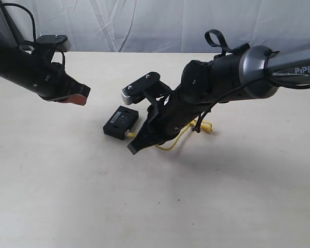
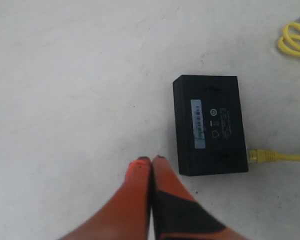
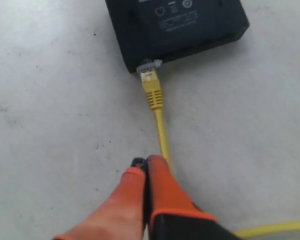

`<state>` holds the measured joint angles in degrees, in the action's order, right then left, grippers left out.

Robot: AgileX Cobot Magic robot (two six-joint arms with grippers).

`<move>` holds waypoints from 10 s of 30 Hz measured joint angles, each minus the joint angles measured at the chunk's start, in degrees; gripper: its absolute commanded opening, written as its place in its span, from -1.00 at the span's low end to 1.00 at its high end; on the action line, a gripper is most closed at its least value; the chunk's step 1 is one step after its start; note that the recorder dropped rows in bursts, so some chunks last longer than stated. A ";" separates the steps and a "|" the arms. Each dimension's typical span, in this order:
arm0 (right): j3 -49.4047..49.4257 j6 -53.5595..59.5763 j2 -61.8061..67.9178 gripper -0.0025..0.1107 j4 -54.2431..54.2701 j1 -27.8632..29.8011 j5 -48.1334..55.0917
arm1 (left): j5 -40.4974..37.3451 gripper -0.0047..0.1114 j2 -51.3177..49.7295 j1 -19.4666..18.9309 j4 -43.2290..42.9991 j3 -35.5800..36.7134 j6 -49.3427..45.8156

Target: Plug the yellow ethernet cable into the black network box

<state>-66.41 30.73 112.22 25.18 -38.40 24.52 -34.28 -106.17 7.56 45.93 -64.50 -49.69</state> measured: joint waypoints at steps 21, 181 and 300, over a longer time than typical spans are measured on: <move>0.00 -11.73 -7.16 -0.95 0.42 8.02 10.27 | 6.83 -0.92 15.89 3.94 -11.69 6.65 10.39; 66.17 -29.21 -111.94 -0.95 -20.61 39.49 -1.78 | 6.85 -0.92 56.28 3.94 -18.92 27.56 19.44; 66.28 -29.21 -111.94 -0.95 -17.00 38.55 -2.92 | 19.73 -0.92 105.84 -1.25 -42.25 64.24 44.99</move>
<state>-0.14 1.52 0.29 8.18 0.14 21.60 -14.55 -0.33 6.31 3.68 -0.26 -4.70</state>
